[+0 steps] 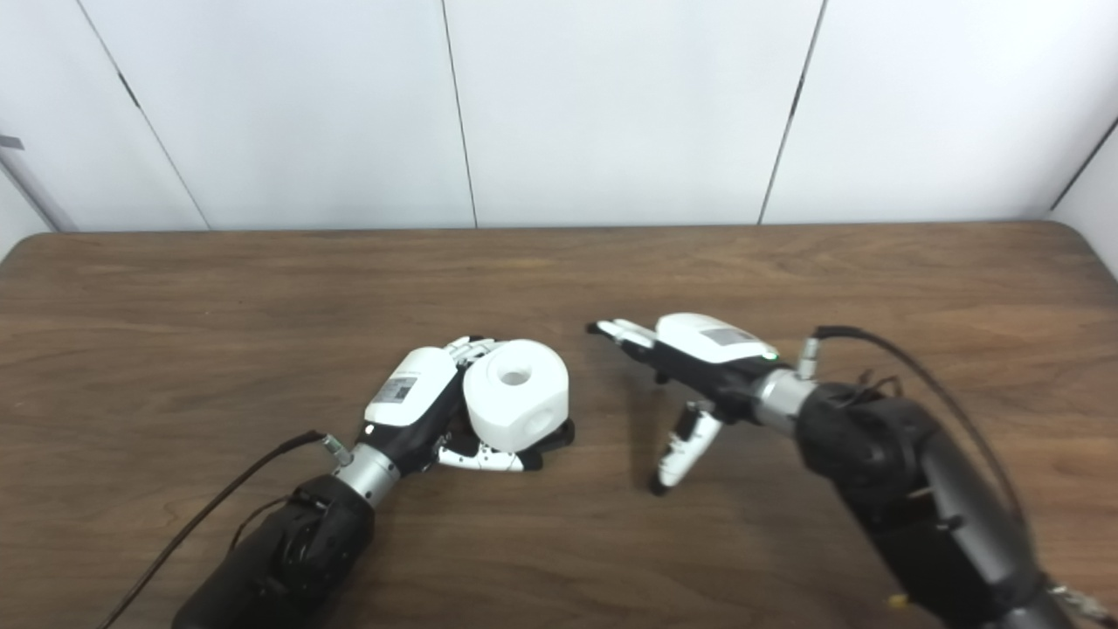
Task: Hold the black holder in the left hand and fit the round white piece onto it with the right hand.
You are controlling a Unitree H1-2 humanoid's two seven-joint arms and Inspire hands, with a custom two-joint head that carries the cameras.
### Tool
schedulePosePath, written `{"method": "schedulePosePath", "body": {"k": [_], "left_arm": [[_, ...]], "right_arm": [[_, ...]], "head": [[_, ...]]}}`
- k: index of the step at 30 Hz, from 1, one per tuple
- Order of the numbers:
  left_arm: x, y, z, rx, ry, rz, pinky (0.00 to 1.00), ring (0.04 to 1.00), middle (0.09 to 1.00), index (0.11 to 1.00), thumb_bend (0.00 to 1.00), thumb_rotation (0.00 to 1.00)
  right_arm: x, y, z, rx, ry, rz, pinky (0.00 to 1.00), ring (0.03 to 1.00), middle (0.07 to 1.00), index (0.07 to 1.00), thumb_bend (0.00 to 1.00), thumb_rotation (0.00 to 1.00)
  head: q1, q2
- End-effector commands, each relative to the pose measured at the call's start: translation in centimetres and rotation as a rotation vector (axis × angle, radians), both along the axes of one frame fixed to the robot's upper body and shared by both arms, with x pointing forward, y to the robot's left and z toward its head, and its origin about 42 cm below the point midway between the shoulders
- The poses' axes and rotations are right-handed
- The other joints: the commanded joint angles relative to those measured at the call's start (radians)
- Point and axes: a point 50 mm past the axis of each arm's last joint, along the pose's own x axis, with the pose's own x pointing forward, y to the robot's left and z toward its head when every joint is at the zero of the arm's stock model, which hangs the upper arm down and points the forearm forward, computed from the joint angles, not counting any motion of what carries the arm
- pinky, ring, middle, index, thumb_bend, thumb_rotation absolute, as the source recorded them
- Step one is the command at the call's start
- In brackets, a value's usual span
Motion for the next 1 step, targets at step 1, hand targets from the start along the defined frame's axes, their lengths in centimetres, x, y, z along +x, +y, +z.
{"method": "schedulePosePath", "body": {"k": [1], "left_arm": [[-2.07,0.59,-4.36,0.144,0.192,-0.016,0.90,0.866,0.849,0.483,0.52,0.06]], "right_arm": [[0.52,-0.79,3.18,0.058,-0.100,-0.005,0.68,0.923,1.000,1.000,0.95,0.06]], "head": [[0.002,-0.001]]}}
